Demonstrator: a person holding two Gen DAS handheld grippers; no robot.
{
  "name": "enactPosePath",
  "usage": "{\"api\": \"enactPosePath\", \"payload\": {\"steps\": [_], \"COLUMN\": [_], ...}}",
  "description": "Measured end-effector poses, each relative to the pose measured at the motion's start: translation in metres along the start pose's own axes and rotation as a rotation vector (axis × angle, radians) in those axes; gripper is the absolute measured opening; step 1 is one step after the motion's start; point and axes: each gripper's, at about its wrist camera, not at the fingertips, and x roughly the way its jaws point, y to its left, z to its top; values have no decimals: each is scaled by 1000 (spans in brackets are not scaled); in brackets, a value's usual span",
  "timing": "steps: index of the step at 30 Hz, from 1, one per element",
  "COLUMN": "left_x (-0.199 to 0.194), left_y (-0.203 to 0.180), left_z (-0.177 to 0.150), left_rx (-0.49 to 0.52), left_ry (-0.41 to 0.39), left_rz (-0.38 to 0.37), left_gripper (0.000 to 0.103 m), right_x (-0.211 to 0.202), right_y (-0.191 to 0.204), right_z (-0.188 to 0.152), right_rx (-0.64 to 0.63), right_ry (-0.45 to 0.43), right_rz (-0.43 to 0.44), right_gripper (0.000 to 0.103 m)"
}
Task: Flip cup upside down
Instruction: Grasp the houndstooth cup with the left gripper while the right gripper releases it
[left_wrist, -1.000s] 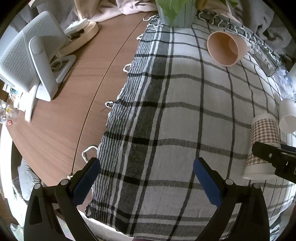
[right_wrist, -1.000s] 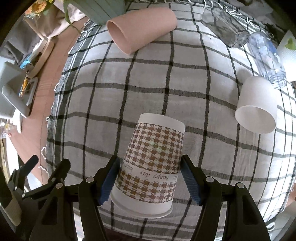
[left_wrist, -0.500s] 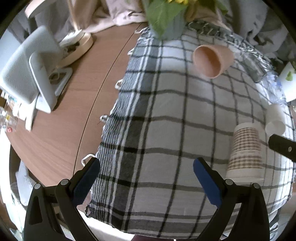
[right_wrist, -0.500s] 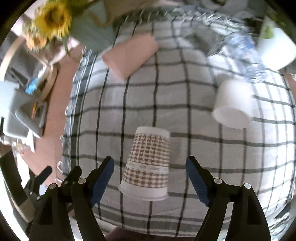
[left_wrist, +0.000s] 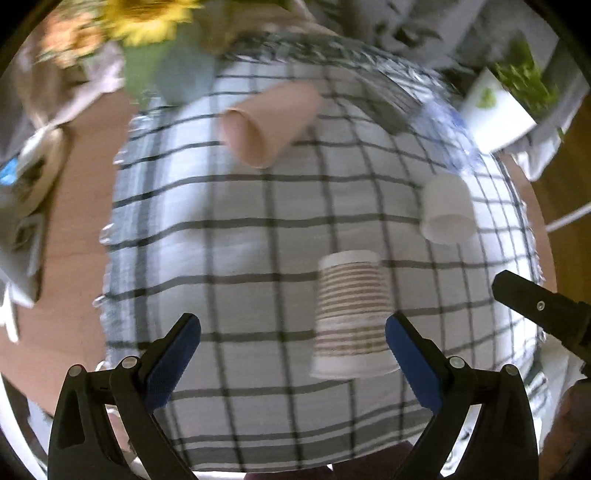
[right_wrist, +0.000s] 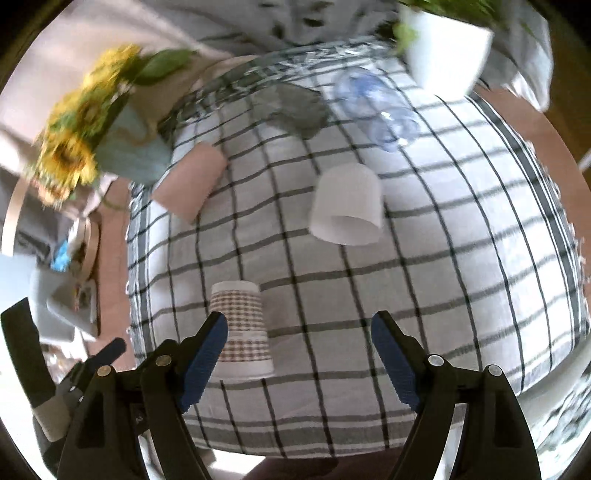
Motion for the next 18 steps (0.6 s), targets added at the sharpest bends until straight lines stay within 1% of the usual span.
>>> {"api": "enactPosePath", "payload": {"steps": [3,7,9,11,13,15,18], "left_x": [12,35,44,54,62,71,78], "left_y": [-14,-27,-32,-37,-40,-41,-43], "left_z": [12,29,34,42,48,53,56], "left_rx": [20,28,31,40,39,28,18], "left_ry": [50,139,170,197,220,251,276], "left_rz": [-28,-40,-38,-19,-4,2,2], "left_gripper": [100,98,96,96,92,85,84], "right_x": [1,2,4,7,9,12,15], "right_y": [-15,-32,-42,-48,-52,-56,-59], "right_z": [4,11,14,16,18,23,29], "right_rx": [56,113,145,170,183,193,196], "right_ry": [-3,-13,-15,-12,-5,-1,1], "right_rz": [5,8,14,16,18,24,30], "right_gripper": [80,80,80,80,80,80,80]}}
